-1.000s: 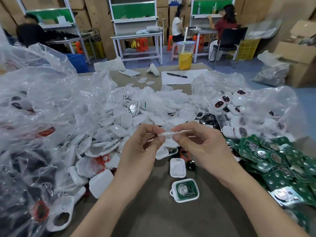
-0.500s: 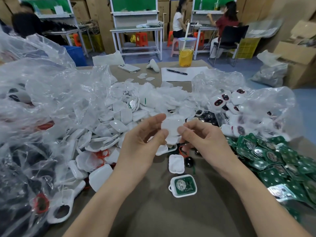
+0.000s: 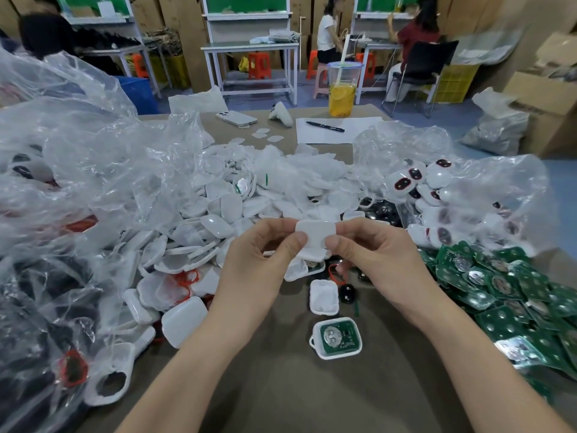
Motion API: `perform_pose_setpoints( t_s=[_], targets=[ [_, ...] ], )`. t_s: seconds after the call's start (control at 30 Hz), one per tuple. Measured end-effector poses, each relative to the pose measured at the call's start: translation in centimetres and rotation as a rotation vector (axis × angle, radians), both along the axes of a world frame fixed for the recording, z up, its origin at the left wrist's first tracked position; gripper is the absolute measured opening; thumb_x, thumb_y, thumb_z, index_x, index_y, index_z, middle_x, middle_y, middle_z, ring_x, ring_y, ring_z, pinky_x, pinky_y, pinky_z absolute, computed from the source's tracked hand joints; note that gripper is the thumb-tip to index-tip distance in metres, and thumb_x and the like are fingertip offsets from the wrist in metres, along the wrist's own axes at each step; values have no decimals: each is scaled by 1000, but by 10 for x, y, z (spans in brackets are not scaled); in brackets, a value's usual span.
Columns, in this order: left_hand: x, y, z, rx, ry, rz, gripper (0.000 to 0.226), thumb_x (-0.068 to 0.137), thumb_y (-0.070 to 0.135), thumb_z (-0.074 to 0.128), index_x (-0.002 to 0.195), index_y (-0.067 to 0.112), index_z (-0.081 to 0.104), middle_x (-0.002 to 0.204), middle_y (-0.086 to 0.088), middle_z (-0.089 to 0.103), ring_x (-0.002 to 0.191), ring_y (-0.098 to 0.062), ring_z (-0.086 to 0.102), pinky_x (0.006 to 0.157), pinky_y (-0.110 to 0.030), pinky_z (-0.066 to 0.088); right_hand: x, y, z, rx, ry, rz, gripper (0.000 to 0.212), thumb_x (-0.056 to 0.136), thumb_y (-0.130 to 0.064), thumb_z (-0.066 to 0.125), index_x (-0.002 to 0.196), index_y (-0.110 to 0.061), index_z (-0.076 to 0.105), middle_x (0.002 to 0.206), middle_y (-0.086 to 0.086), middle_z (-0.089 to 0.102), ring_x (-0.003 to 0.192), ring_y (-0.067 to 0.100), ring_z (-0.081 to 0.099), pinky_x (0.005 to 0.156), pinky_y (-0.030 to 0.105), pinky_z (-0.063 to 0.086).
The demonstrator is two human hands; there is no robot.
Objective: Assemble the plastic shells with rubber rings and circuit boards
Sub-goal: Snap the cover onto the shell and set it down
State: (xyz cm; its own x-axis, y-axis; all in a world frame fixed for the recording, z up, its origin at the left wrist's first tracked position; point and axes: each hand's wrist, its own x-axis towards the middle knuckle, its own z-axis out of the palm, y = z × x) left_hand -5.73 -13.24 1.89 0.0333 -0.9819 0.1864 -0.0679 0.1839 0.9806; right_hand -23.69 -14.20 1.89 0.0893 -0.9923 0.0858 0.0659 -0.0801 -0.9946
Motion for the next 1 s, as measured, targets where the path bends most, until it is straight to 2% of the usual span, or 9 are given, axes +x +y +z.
perform_pose_setpoints(
  t_s=[0.17, 0.3, 0.43, 0.53, 0.63, 0.73, 0.87, 0.93, 1.0],
  targets=[
    [-2, 2, 1, -31, -60, 7, 7, 90, 23, 73, 87, 29, 71, 87, 10, 77, 82, -12, 69, 71, -18, 50, -2, 0, 3, -38, 73, -29, 14, 80, -21, 79, 94, -23, 78, 88, 5, 72, 49, 14, 51, 49, 22, 47],
    [-1, 4, 1, -31, -88, 10, 5, 91, 27, 72, 90, 31, 70, 88, 12, 76, 82, -18, 66, 65, -13, 47, 0, 2, 4, -27, 34, -19, 13, 84, -12, 77, 94, -19, 77, 83, 0, 69, 47, 12, 47, 45, 19, 46],
    [0, 7, -1, -93, -174, 35, 18, 92, 32, 70, 99, 47, 62, 87, 15, 71, 74, 0, 62, 65, -7, 43, 3, 2, 4, 0, -38, -3, 11, 84, -10, 77, 91, -18, 79, 79, 0, 71, 44, 10, 45, 42, 19, 43],
    [5, 8, -3, -243, -431, 61, 26, 94, 40, 65, 111, 56, 54, 97, 25, 62, 91, 5, 57, 76, -2, 37, 4, 1, 5, -6, -22, -4, 11, 77, -19, 81, 87, -25, 80, 79, 0, 74, 45, 12, 47, 44, 20, 44],
    [7, 10, -8, -362, -651, 43, 36, 91, 46, 64, 124, 49, 50, 107, 32, 52, 101, 10, 51, 84, -1, 34, 1, 1, 3, 29, -19, -7, 16, 69, -29, 81, 85, -28, 81, 71, 0, 70, 46, 11, 50, 46, 24, 42],
    [10, 8, -9, -481, -699, 58, 44, 93, 35, 66, 134, 34, 51, 124, 25, 46, 112, 3, 51, 92, -8, 39, 3, 2, 3, 107, -155, 53, 18, 65, -24, 83, 81, -18, 80, 62, -1, 62, 47, 10, 52, 47, 23, 46],
    [13, 8, -8, -673, -865, 49, 30, 97, 29, 64, 126, 22, 63, 125, 11, 59, 113, -9, 53, 96, -13, 39, 2, 3, 4, 162, -180, 118, 33, 61, -28, 83, 87, -10, 75, 62, 3, 56, 52, 15, 50, 58, 33, 42],
    [8, 10, -7, -550, -726, 47, 23, 93, 33, 67, 116, 33, 65, 114, 18, 63, 105, -1, 57, 89, -11, 41, 2, 3, 5, 169, -227, 146, 20, 68, -28, 79, 81, -12, 78, 64, 4, 59, 53, 15, 50, 57, 29, 42],
    [1, 12, -1, -200, -237, 10, 14, 90, 37, 72, 103, 38, 69, 102, 15, 71, 92, -3, 67, 79, -12, 49, 2, 3, 5, 142, -279, 156, 18, 77, -29, 72, 80, -12, 78, 69, 4, 63, 54, 13, 51, 53, 23, 43]
  ],
)
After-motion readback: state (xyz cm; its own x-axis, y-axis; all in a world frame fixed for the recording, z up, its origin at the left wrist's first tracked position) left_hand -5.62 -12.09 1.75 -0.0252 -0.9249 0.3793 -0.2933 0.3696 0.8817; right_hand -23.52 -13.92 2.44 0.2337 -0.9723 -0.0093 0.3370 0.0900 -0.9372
